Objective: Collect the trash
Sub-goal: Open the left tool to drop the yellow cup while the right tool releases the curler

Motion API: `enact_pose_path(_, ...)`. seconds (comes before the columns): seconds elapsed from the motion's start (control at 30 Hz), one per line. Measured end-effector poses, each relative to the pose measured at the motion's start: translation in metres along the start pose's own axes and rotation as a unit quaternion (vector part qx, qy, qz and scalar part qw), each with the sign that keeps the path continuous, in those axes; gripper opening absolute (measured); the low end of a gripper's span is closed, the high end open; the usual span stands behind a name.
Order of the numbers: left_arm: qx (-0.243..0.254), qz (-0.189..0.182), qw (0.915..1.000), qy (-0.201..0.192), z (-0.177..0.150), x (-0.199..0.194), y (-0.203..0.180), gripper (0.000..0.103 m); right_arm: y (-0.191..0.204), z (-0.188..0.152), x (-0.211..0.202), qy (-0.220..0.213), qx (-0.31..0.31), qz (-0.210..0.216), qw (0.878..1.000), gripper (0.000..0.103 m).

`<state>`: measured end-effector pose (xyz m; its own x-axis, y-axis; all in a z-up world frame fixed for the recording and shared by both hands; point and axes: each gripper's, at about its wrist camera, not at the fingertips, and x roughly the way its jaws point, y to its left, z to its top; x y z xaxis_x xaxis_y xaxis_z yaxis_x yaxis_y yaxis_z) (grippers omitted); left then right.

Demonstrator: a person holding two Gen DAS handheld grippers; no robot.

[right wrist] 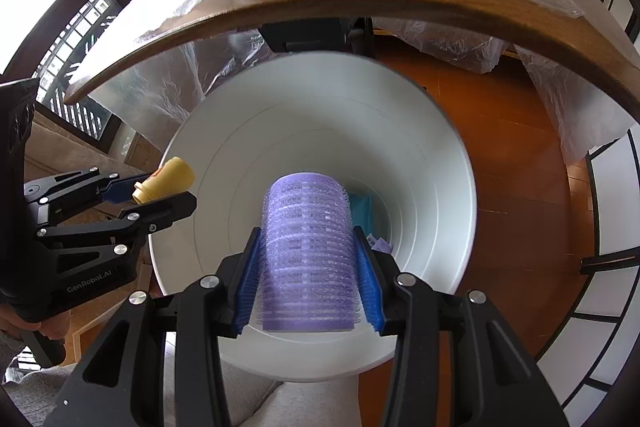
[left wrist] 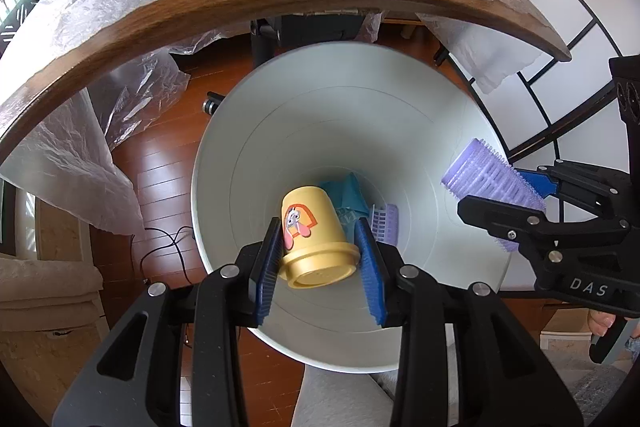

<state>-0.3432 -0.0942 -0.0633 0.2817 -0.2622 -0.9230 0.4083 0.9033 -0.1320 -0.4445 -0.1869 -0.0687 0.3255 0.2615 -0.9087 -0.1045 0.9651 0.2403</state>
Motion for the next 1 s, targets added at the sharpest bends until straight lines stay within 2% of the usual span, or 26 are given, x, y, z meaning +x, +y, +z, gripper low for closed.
enact_pose_path(0.3, 0.003, 0.002, 0.9999, 0.01, -0.001, 0.01, 0.003, 0.039, -0.002, -0.006, 0.016, 0.024, 0.006, 0.002, 1.0, 0.043)
enact_pose_path(1.0, 0.017, 0.002, 0.9996, 0.022, 0.002, 0.021, 0.003, 0.039, -0.005, -0.007, 0.017, 0.025, 0.006, -0.01, 1.0, 0.043)
